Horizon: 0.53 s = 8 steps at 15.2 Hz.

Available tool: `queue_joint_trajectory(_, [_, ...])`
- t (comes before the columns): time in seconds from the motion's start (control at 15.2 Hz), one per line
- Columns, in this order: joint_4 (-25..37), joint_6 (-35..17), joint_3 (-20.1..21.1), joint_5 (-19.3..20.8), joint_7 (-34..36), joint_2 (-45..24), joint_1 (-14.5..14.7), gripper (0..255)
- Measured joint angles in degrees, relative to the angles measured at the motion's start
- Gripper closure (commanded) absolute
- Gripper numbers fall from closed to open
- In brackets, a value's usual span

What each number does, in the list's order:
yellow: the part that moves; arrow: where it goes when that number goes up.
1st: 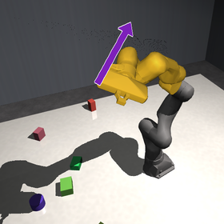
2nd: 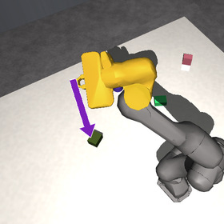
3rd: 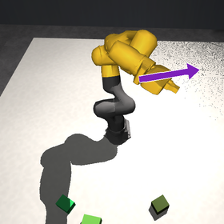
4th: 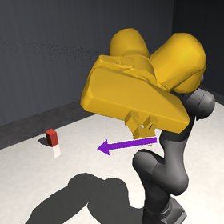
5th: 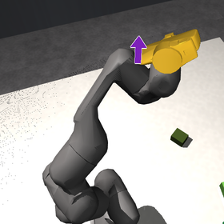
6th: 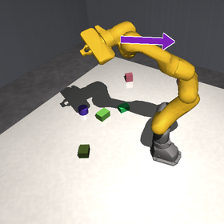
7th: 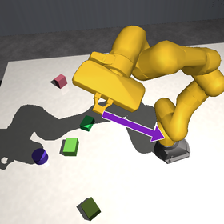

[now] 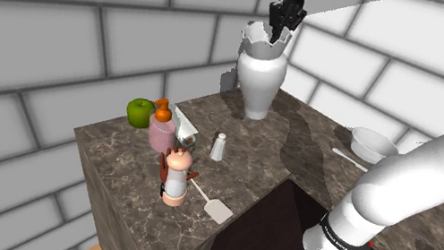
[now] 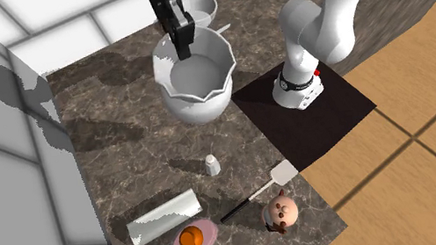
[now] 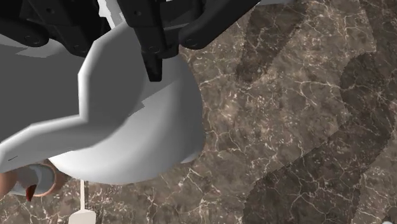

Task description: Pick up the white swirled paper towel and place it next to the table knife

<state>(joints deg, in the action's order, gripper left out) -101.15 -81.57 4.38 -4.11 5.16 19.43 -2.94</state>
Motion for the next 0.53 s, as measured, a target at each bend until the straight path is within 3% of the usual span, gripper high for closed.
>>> queue_joint_trajectory(0.53, [-5.1,1.0,-7.8,3.0,-10.9,5.6,-3.3,255])
